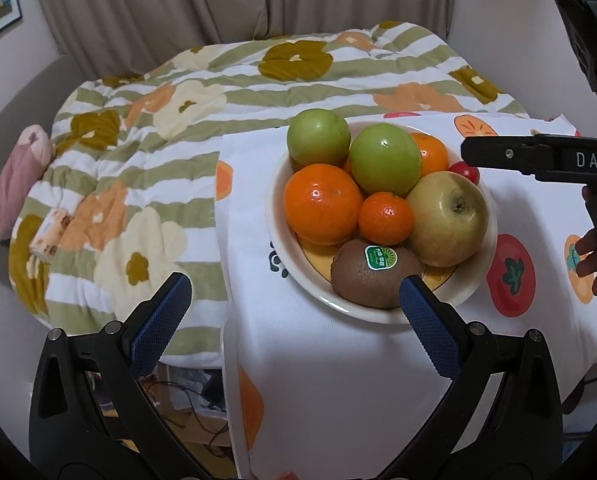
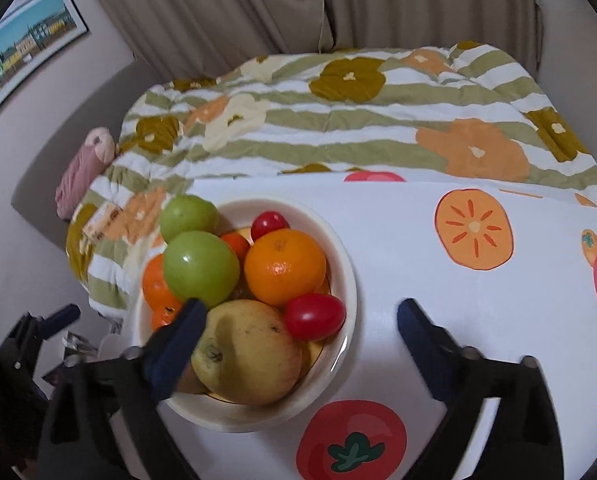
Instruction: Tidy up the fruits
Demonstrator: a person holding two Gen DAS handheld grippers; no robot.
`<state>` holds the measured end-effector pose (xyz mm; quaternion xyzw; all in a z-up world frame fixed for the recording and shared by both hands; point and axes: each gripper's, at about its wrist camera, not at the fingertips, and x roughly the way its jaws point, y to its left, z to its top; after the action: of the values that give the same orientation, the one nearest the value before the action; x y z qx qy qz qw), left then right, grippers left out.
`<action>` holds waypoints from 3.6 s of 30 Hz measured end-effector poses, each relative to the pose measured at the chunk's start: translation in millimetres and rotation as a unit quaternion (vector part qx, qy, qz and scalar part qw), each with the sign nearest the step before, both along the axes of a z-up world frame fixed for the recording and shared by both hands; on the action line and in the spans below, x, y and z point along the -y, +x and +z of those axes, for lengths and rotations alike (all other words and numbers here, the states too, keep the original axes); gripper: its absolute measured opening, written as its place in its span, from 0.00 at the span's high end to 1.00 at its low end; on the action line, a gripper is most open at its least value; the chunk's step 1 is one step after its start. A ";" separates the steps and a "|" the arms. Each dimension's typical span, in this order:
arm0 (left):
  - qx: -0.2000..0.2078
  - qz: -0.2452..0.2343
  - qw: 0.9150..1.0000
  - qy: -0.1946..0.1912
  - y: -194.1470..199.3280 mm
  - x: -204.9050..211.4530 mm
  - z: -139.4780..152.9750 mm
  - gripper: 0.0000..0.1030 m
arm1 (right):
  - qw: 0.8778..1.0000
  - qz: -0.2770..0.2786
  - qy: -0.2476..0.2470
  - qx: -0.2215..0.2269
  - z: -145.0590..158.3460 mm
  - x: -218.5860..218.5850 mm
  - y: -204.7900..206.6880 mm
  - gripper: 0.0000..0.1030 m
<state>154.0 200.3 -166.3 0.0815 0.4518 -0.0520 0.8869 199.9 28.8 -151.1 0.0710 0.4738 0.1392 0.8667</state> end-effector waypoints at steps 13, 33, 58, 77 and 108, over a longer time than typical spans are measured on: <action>0.068 0.037 0.997 0.012 -36.1 29.3 79.8 0.00 | 0.999 0.010 0.005 0.037 70.0 29.0 -46.7 0.06; 0.118 0.059 0.991 -0.028 -122.5 102.0 154.7 0.00 | 0.980 -0.087 -0.127 0.124 173.2 117.9 -191.9 0.00; 0.138 0.037 0.989 -0.041 -139.7 128.3 161.1 0.00 | 0.976 -0.125 -0.126 0.127 171.6 138.5 -224.8 0.00; 0.146 0.039 0.988 -0.035 -137.2 128.5 163.8 0.00 | 0.975 -0.128 -0.125 0.129 173.5 137.2 -224.5 0.00; 0.162 0.030 0.986 -0.038 -138.6 129.1 169.7 0.00 | 0.975 -0.127 -0.123 0.132 176.1 135.6 -223.3 0.00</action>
<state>15.4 71.2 3.4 0.0417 0.3018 -0.0290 0.9520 -23.3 -106.8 25.0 0.0045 0.3559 -0.0230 0.9342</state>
